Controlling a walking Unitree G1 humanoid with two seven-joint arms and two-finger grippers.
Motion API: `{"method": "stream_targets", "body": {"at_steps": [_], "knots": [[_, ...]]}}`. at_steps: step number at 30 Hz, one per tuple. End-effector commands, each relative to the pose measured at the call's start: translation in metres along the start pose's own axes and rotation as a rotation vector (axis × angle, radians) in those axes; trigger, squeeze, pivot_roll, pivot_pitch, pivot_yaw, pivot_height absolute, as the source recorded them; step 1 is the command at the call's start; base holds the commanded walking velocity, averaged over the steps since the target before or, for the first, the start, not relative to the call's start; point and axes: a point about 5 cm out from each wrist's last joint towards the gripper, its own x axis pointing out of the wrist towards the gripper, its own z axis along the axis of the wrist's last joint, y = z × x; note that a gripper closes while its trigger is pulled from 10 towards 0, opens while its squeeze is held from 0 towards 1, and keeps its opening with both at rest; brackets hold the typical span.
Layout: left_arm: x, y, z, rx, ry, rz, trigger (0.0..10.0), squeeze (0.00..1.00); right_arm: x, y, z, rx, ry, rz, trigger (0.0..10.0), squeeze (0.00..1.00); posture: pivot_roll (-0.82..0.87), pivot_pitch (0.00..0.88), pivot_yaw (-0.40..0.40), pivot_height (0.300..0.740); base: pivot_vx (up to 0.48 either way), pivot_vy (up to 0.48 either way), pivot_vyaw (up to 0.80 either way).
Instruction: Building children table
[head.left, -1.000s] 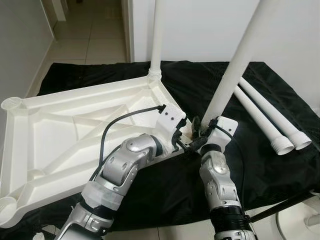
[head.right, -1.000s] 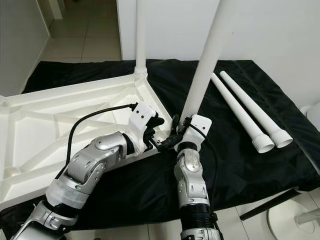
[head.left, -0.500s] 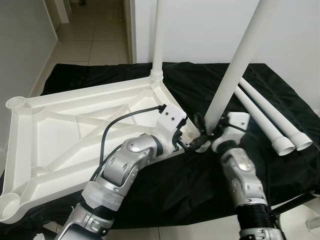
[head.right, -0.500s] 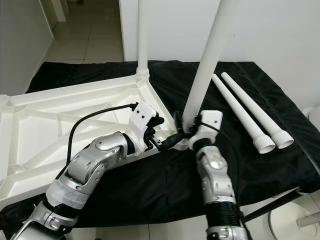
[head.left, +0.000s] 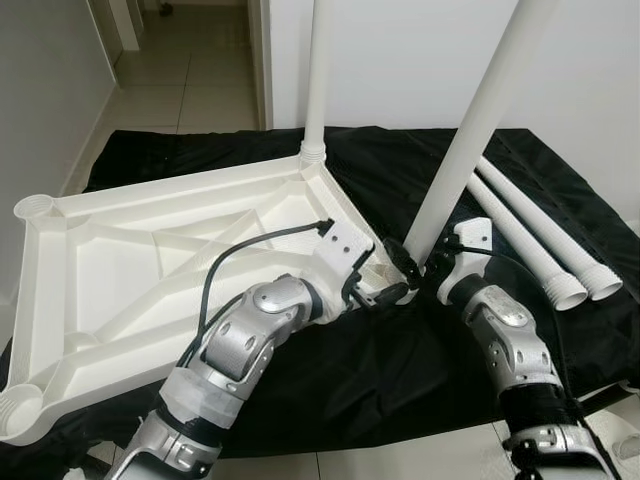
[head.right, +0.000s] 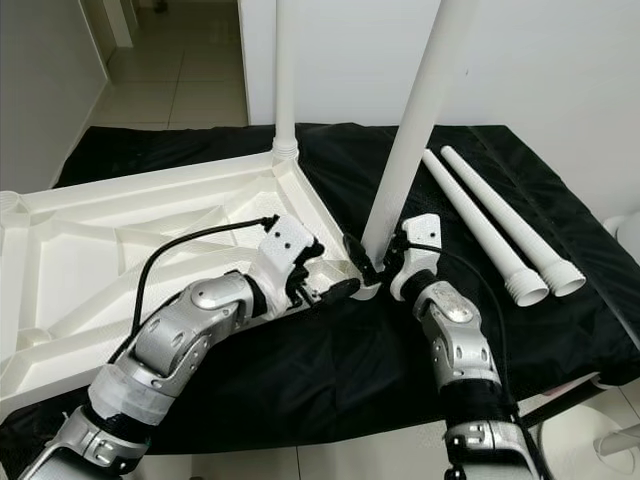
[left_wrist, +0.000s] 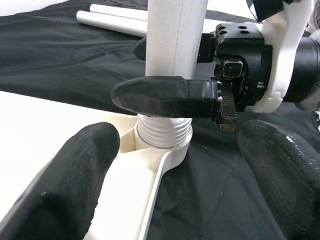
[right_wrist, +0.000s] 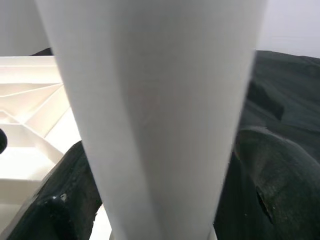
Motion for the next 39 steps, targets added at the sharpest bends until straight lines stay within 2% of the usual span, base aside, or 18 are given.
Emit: {"method": "stream_targets", "body": {"at_steps": [1, 2, 3, 4, 5, 6, 7, 15, 19, 20, 21, 29, 37, 39], "knots": [[0.000, -0.001, -0.004, 0.010, 0.018, -0.031, 10.0, 0.00, 0.002, 0.001, -0.002, -0.013, 0.016, 0.043, 10.0, 0.00, -0.06, 0.000, -0.013, 0.740, 0.000, 0.000, 0.00], [0.000, -0.001, -0.004, 0.011, 0.020, -0.031, 10.0, 0.00, 0.003, 0.001, -0.003, -0.018, 0.028, 0.066, 9.3, 0.00, -0.06, 0.000, -0.013, 0.740, 0.000, 0.000, 0.00], [0.000, -0.001, -0.004, 0.011, 0.020, -0.031, 10.0, 0.00, 0.003, 0.001, -0.003, -0.018, 0.028, 0.066, 9.3, 0.00, -0.06, 0.000, -0.013, 0.740, 0.000, 0.000, 0.00], [0.000, -0.001, -0.004, 0.015, 0.022, -0.032, 10.0, 0.00, 0.004, 0.001, -0.003, -0.021, 0.035, 0.083, 6.9, 0.00, -0.06, 0.000, -0.013, 0.740, 0.000, 0.000, 0.00], [0.000, -0.002, -0.005, 0.021, 0.025, -0.034, 10.0, 0.00, 0.005, 0.000, -0.004, -0.025, 0.043, 0.101, 3.0, 0.00, -0.06, 0.000, -0.015, 0.740, 0.000, 0.000, 0.00], [0.000, -0.002, -0.005, 0.021, 0.025, -0.034, 10.0, 0.00, 0.005, 0.000, -0.004, -0.025, 0.043, 0.101, 3.0, 0.00, -0.06, 0.000, -0.015, 0.740, 0.000, 0.000, 0.00], [0.000, -0.003, -0.006, 0.025, 0.027, -0.036, 10.0, 0.00, 0.005, -0.001, -0.005, -0.024, 0.049, 0.114, 0.0, 0.00, -0.06, 0.000, -0.015, 0.740, 0.000, 0.000, 0.00], [0.001, -0.006, -0.005, 0.030, 0.021, -0.036, 10.0, 0.00, 0.005, -0.009, -0.010, -0.029, 0.082, 0.125, 0.0, 0.00, -0.06, 0.000, -0.019, 0.740, 0.000, 0.000, 0.00], [0.002, -0.004, -0.004, 0.029, 0.018, -0.030, 10.0, 0.00, 0.002, -0.015, -0.015, -0.019, 0.104, 0.083, 0.0, 0.00, -0.06, 0.002, -0.019, 0.740, 0.000, 0.000, 0.00], [0.001, -0.004, -0.004, 0.029, 0.019, -0.029, 10.0, 0.00, 0.002, -0.016, -0.015, -0.014, 0.105, 0.071, 2.2, 0.00, -0.06, 0.003, -0.019, 0.740, 0.000, 0.000, 0.00], [0.001, -0.004, -0.004, 0.030, 0.019, -0.028, 10.0, 0.00, 0.002, -0.016, -0.016, -0.009, 0.105, 0.056, 10.0, 0.00, -0.06, 0.004, -0.020, 0.740, 0.000, 0.000, 0.00], [0.001, -0.004, -0.004, 0.029, 0.018, -0.025, 10.0, 0.00, 0.003, -0.011, -0.018, 0.040, 0.097, -0.022, 10.0, 0.00, -0.06, 0.006, -0.019, 0.740, 0.000, 0.000, 0.00], [0.000, -0.006, -0.006, 0.026, 0.020, -0.023, 10.0, 0.00, 0.009, 0.002, -0.012, 0.099, 0.072, -0.241, 10.0, 0.00, -0.06, 0.005, -0.024, 0.740, 0.000, 0.000, 0.00], [0.000, -0.006, -0.006, 0.026, 0.020, -0.023, 10.0, 0.00, 0.009, 0.002, -0.012, 0.099, 0.072, -0.241, 10.0, 0.00, -0.06, 0.005, -0.024, 0.740, 0.000, 0.000, 0.00]]}}
